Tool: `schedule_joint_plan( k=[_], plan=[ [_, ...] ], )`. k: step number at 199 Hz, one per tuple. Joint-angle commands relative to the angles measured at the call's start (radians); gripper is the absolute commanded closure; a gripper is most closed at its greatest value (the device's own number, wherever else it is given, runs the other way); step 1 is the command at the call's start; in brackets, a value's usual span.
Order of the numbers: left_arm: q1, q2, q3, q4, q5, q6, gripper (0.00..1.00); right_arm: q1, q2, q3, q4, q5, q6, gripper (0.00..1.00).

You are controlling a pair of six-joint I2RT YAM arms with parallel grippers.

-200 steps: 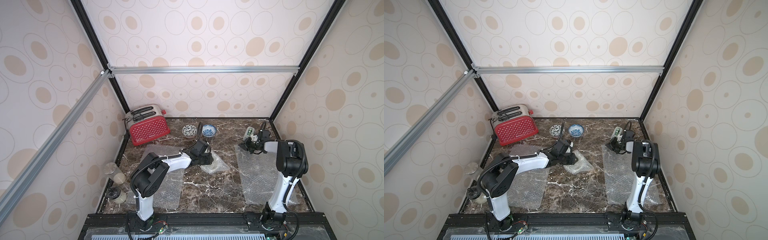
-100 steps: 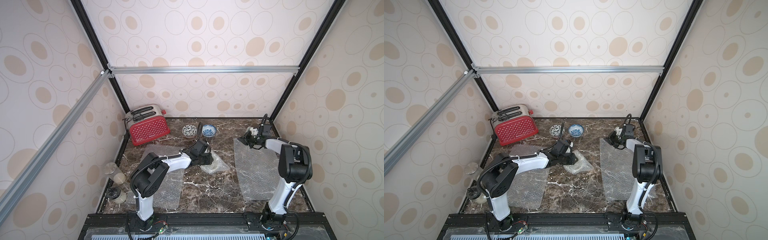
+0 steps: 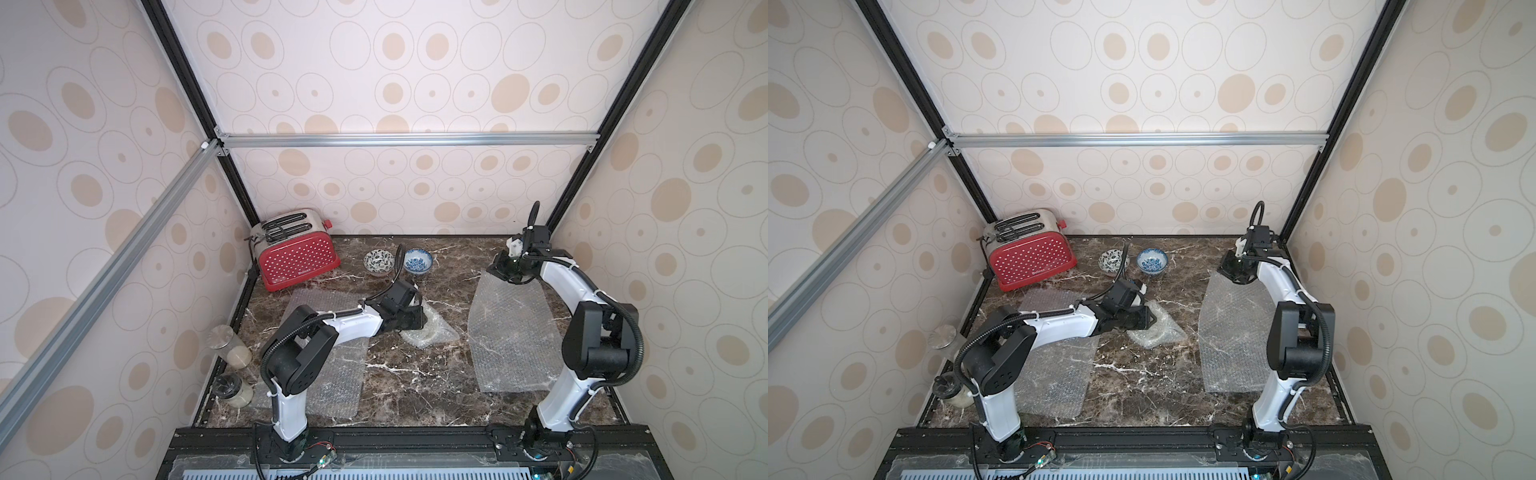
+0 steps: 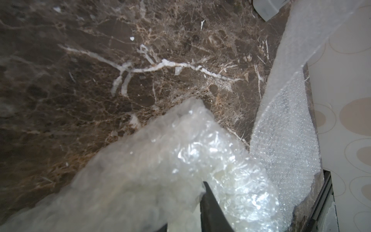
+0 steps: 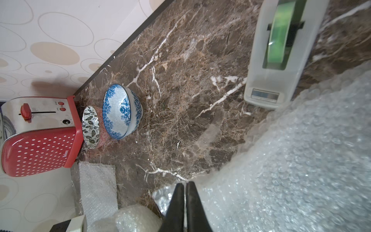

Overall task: Wrap bowls in bubble wrap
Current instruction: Tear off the tape using the Tape Cutter, then stick the tape on the bubble wrap.

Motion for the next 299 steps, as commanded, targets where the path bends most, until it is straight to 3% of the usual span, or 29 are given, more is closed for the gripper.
schedule_joint_plan(
  k=[1, 23, 61, 75, 109, 125, 217, 299],
  plan=[
    [-0.005, -0.006, 0.025, -0.009, 0.006, 0.004, 0.73, 0.017, -0.054, 0.067, -0.093, 0.052, -0.055, 0.91],
    [-0.005, -0.005, 0.030, -0.015, 0.006, 0.006, 0.73, 0.039, -0.071, 0.114, -0.119, 0.073, -0.065, 0.90],
    [-0.006, -0.016, 0.021, -0.014, 0.000, 0.007, 0.73, 0.071, -0.052, 0.205, -0.216, 0.226, -0.119, 0.91],
    [-0.005, -0.016, 0.019, -0.014, 0.001, 0.006, 0.73, 0.071, -0.059, 0.194, -0.195, 0.165, -0.108, 0.90],
    [-0.005, -0.011, 0.019, -0.009, 0.003, 0.004, 0.73, 0.086, -0.030, 0.176, -0.141, -0.142, -0.054, 0.89],
    [-0.005, -0.012, 0.022, -0.009, 0.005, 0.004, 0.73, 0.106, -0.027, 0.155, -0.121, -0.227, -0.033, 0.89],
    [-0.006, -0.016, 0.038, -0.011, 0.002, 0.009, 0.73, 0.284, -0.225, -0.318, 0.254, -0.327, 0.167, 0.89],
    [0.006, -0.043, 0.015, 0.024, 0.024, -0.020, 0.73, 0.326, -0.149, -0.368, 0.316, -0.549, 0.139, 0.89]
  ],
)
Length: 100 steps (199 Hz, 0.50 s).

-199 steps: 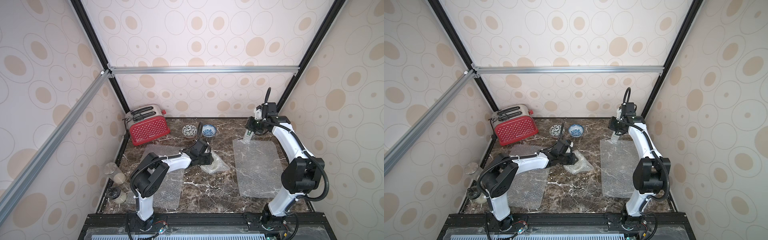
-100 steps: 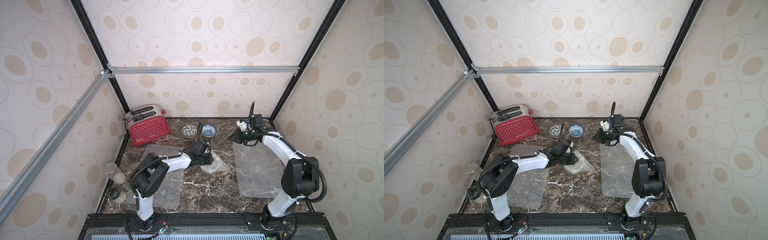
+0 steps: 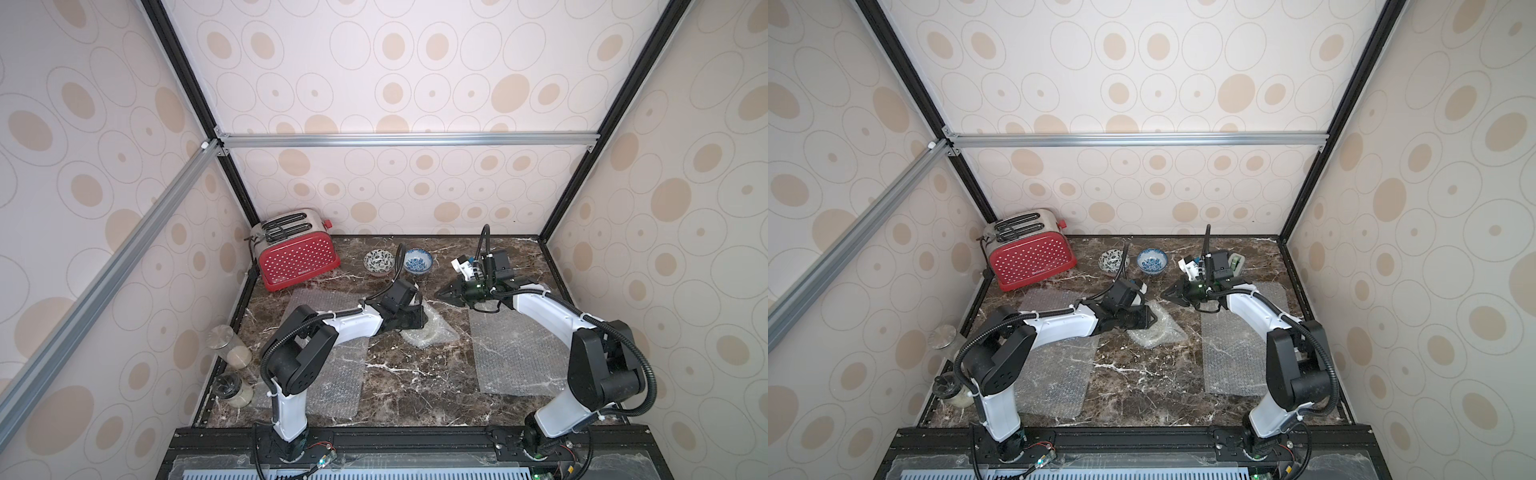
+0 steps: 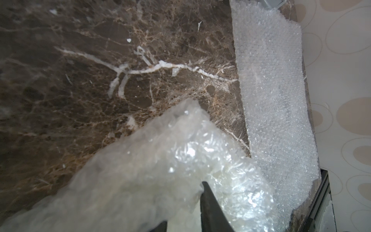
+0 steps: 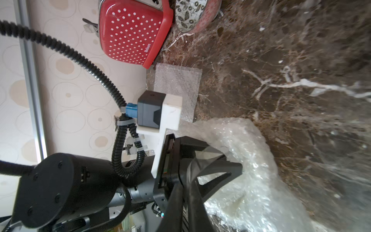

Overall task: Wrap bowls in bubble wrap
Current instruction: Stick the tape on the bubble wrap.

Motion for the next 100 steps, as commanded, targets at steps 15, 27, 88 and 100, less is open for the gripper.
schedule_joint_plan(
  k=[15, 27, 88, 100],
  plan=[
    [0.013, -0.051, -0.005, 0.046, 0.032, -0.036, 0.73, 0.007, 0.033, 0.001, -0.003, -0.145, -0.033, 0.89],
    [0.015, -0.060, -0.011, 0.050, 0.031, -0.039, 0.72, 0.007, 0.028, -0.010, -0.005, -0.147, -0.032, 0.89],
    [0.018, -0.079, -0.010, 0.044, 0.025, -0.036, 0.73, 0.061, 0.053, -0.043, -0.127, 0.005, -0.104, 0.89],
    [0.019, -0.080, -0.010, 0.044, 0.026, -0.039, 0.72, 0.072, 0.053, -0.057, -0.127, 0.049, -0.110, 0.89]
  ],
)
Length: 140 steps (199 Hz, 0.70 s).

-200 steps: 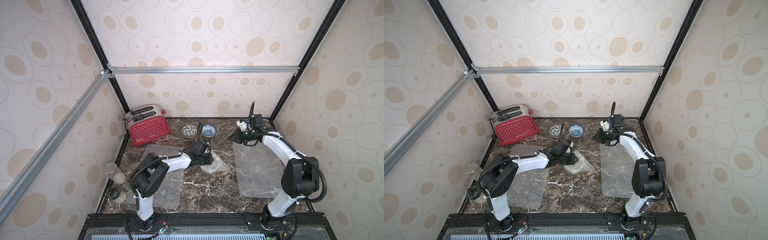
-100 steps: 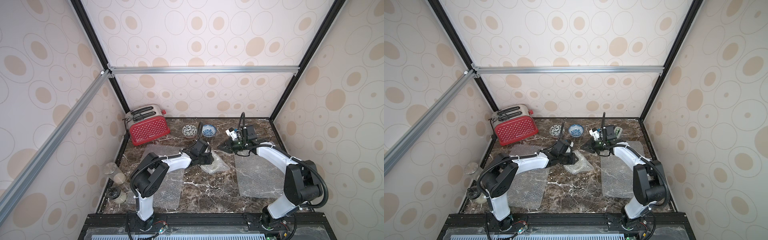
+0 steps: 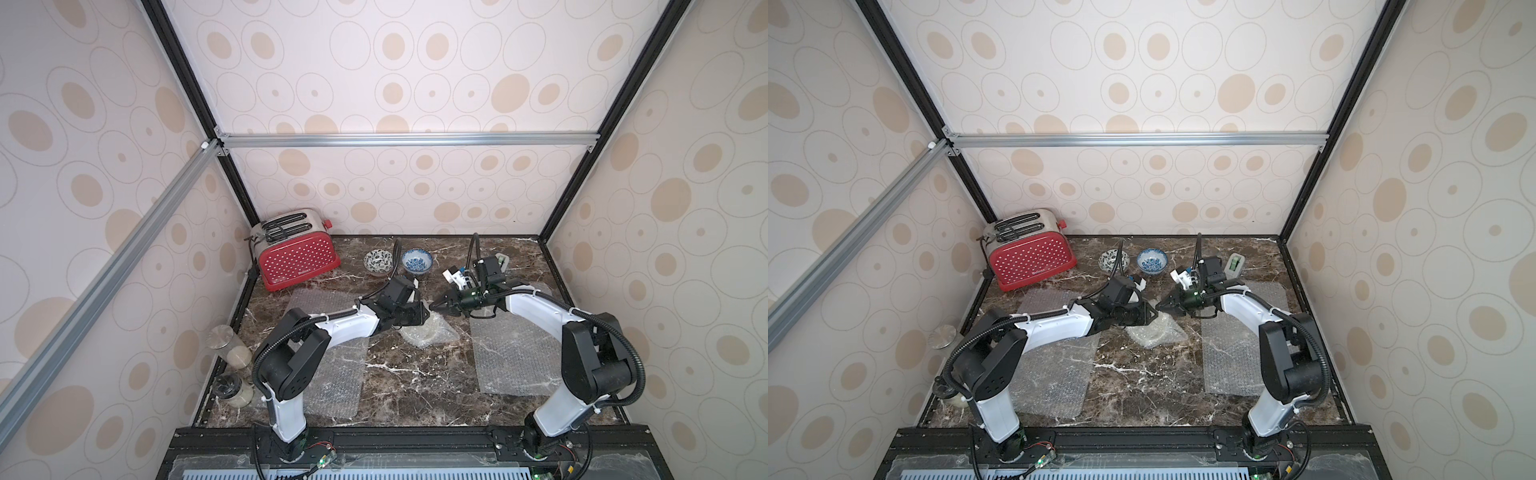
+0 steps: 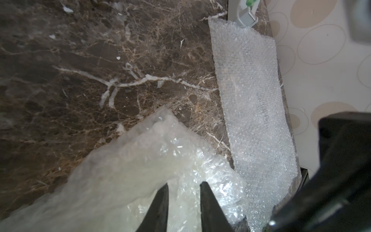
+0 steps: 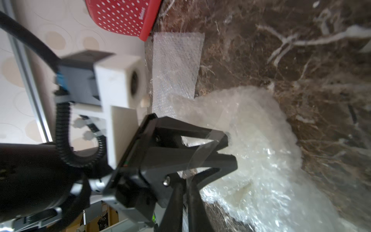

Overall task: Wrap bowls in bubble wrap
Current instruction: Stick the tape on the bubble wrap.

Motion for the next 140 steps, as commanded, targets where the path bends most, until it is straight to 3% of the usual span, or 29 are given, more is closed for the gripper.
schedule_joint_plan(
  k=[1, 35, 70, 117, 140],
  plan=[
    [0.006, -0.029, 0.005, 0.009, 0.003, -0.013, 0.73, 0.031, 0.007, -0.029, -0.055, 0.099, -0.048, 0.89],
    [0.010, -0.065, 0.002, -0.012, -0.027, -0.010, 0.73, 0.056, 0.025, -0.044, -0.007, 0.145, -0.025, 0.89],
    [0.034, -0.133, -0.018, -0.046, -0.058, -0.010, 0.72, 0.056, 0.047, -0.021, 0.003, 0.115, -0.027, 0.89],
    [0.057, -0.226, -0.031, -0.106, -0.095, 0.012, 0.71, 0.056, 0.065, 0.042, -0.111, 0.076, -0.126, 0.89],
    [0.078, -0.253, -0.043, -0.115, -0.045, 0.008, 0.68, 0.056, 0.060, 0.083, -0.170, -0.005, -0.197, 0.89]
  ],
)
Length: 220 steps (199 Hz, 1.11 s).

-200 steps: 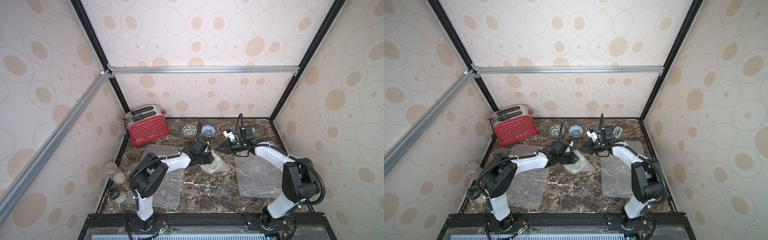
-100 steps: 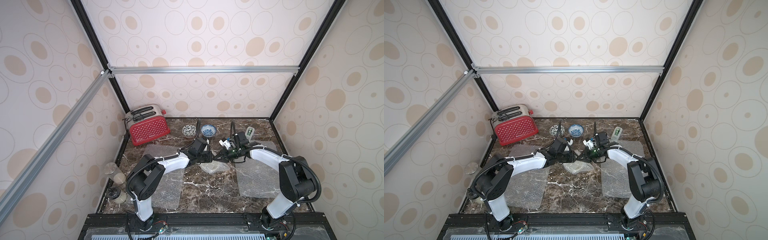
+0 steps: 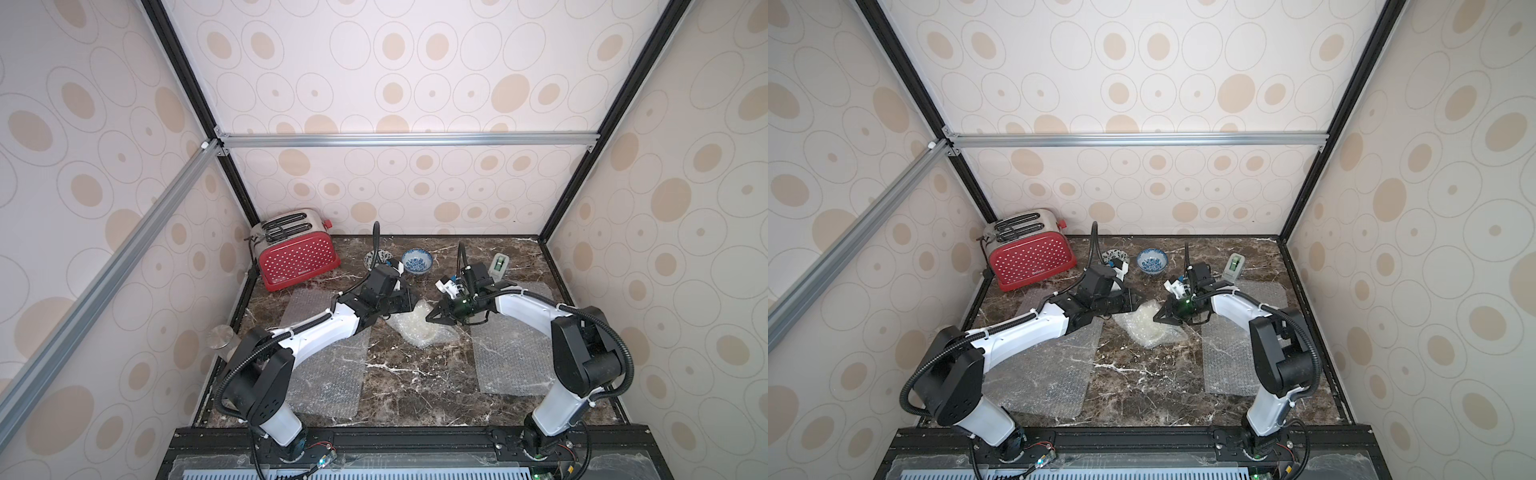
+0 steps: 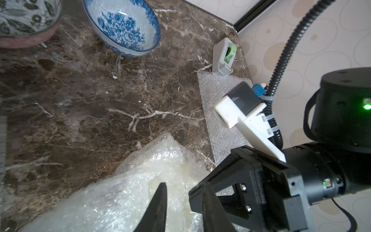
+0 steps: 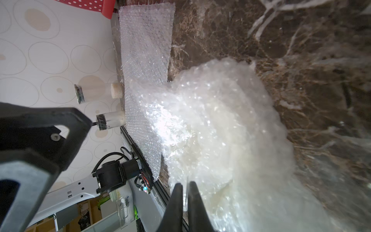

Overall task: Wrap bowls in bubble wrap
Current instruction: Stick the tape on the bubble wrap.

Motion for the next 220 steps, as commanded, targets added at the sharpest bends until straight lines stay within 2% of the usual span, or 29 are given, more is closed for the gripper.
schedule_joint_plan(
  k=[1, 42, 74, 122, 143, 170, 187, 200, 220],
  plan=[
    [0.021, -0.033, -0.015, -0.050, 0.027, 0.007, 0.67, 0.007, 0.003, 0.053, -0.087, -0.095, -0.101, 0.89],
    [0.073, -0.113, -0.021, -0.127, 0.140, 0.030, 0.62, 0.007, -0.026, 0.084, -0.112, -0.310, -0.146, 0.89],
    [0.163, -0.201, -0.109, -0.058, 0.233, -0.030, 0.60, 0.001, -0.047, 0.087, -0.098, -0.424, -0.140, 0.89],
    [0.193, -0.229, -0.149, -0.031, 0.275, -0.034, 0.60, -0.013, -0.025, 0.073, 0.157, -0.528, 0.118, 0.89],
    [0.193, -0.229, -0.169, 0.001, 0.277, -0.049, 0.60, -0.014, -0.030, 0.046, 0.378, -0.541, 0.341, 0.89],
    [0.193, -0.237, -0.194, 0.027, 0.265, -0.065, 0.59, -0.022, -0.002, -0.038, 0.977, -0.498, 0.945, 0.88],
    [0.193, -0.240, -0.202, 0.034, 0.259, -0.067, 0.59, -0.026, 0.045, -0.061, 1.272, -0.454, 1.231, 0.89],
    [0.193, -0.243, -0.206, 0.033, 0.257, -0.067, 0.59, -0.029, 0.076, -0.068, 1.418, -0.421, 1.358, 0.89],
    [0.194, -0.251, -0.207, 0.024, 0.251, -0.058, 0.59, -0.029, 0.108, -0.059, 1.500, -0.406, 1.420, 0.89]
  ],
)
